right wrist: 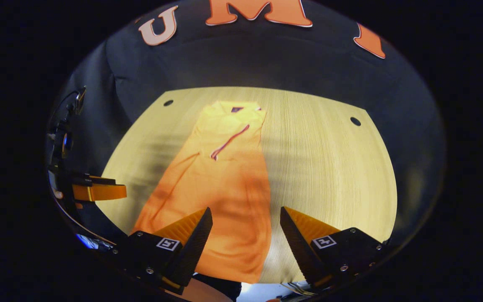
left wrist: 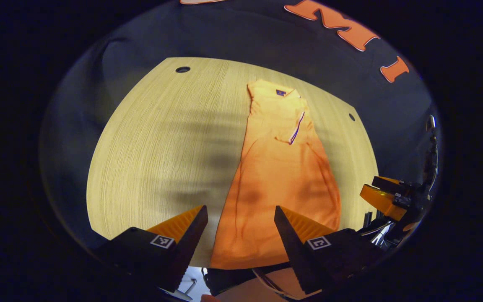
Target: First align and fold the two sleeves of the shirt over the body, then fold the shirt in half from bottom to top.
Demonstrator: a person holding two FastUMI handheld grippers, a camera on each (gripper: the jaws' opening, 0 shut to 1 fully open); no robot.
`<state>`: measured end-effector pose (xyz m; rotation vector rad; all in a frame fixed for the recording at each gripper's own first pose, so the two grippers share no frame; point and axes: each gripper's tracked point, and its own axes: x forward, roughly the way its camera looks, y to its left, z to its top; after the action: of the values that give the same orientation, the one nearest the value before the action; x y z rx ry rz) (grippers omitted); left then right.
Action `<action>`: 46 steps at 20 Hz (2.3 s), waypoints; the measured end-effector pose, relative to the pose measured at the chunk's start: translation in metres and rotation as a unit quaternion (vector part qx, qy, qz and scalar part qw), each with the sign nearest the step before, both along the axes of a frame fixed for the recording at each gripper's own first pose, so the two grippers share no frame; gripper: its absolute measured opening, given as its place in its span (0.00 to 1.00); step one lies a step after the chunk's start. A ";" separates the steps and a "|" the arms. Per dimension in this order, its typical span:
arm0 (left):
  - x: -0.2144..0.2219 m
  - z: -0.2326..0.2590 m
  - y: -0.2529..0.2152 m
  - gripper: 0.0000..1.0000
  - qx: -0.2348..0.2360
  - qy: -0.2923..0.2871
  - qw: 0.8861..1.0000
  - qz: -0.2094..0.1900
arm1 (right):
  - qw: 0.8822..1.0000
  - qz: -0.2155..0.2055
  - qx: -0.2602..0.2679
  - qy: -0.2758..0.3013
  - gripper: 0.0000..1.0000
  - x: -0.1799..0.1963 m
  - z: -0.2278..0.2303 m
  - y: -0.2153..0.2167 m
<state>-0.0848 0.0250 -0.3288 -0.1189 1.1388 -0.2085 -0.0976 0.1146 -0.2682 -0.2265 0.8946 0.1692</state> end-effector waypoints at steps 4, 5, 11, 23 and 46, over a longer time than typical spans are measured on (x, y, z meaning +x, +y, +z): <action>-0.037 -0.018 0.002 0.99 0.012 0.031 0.999 -0.005 | 0.998 -0.007 -0.035 0.057 0.99 -0.036 -0.043 -0.013; -0.043 -0.021 0.002 0.99 0.019 0.040 0.999 -0.011 | 0.997 -0.010 -0.040 0.068 0.99 -0.043 -0.051 -0.016; -0.079 -0.058 0.004 0.99 0.045 0.092 0.994 -0.029 | 0.988 -0.029 -0.046 0.146 0.99 -0.095 -0.090 -0.027; -0.096 -0.099 0.013 0.98 0.122 0.121 0.984 -0.037 | 0.981 -0.047 -0.057 0.180 0.99 -0.112 -0.136 -0.031; -0.108 -0.092 0.011 0.01 0.075 0.130 0.988 -0.030 | 0.977 -0.050 -0.003 0.206 0.01 -0.132 -0.131 -0.013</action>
<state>-0.1927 0.0359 -0.4209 0.0225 1.4154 -0.1624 -0.2293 0.1013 -0.3990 -0.1539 1.3165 0.1213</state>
